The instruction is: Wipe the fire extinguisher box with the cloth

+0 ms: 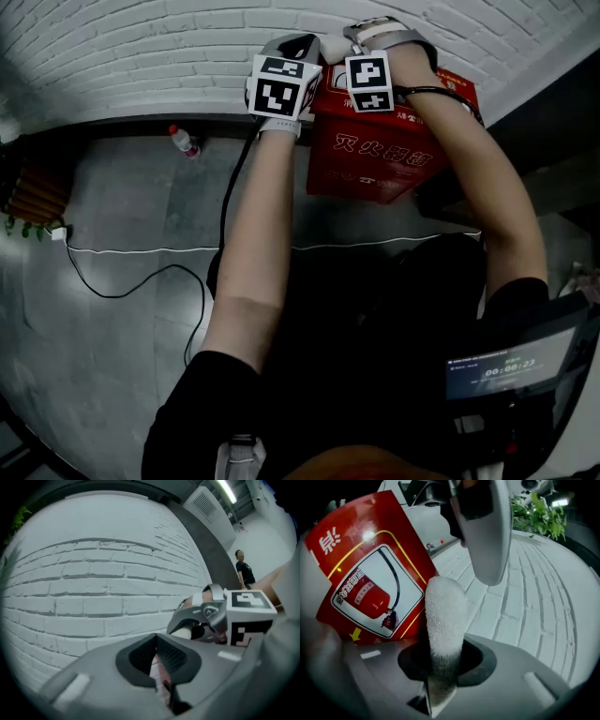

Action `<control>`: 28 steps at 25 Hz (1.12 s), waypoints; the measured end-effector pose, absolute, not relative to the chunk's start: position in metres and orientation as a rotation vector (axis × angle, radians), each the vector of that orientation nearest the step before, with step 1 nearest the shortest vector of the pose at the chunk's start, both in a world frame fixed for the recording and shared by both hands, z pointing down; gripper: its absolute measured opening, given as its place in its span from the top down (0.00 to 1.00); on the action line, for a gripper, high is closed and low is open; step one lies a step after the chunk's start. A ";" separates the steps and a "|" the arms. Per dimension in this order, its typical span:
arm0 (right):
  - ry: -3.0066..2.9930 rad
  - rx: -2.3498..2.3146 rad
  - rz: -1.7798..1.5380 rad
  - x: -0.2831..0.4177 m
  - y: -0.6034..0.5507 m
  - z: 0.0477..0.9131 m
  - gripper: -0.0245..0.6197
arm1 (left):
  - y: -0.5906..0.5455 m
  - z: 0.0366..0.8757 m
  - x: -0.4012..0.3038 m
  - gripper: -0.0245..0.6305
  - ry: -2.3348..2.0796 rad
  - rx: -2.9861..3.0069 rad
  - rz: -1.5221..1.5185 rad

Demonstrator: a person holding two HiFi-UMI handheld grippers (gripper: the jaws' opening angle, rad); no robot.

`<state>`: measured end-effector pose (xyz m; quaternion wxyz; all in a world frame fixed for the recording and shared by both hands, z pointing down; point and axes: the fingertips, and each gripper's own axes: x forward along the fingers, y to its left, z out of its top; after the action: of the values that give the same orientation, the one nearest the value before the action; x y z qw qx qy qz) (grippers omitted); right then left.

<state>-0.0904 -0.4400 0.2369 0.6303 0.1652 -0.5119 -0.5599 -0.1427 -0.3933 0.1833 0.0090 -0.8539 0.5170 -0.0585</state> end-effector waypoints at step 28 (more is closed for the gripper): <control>-0.986 0.311 -1.228 0.036 -0.418 0.238 0.83 | -0.333 0.173 -0.062 0.96 1.564 -2.662 -0.216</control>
<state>0.0357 -0.4175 0.2384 0.6948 0.1395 -0.4417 -0.5502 -0.0615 -0.3327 0.1731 0.0232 -0.8599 0.5051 -0.0697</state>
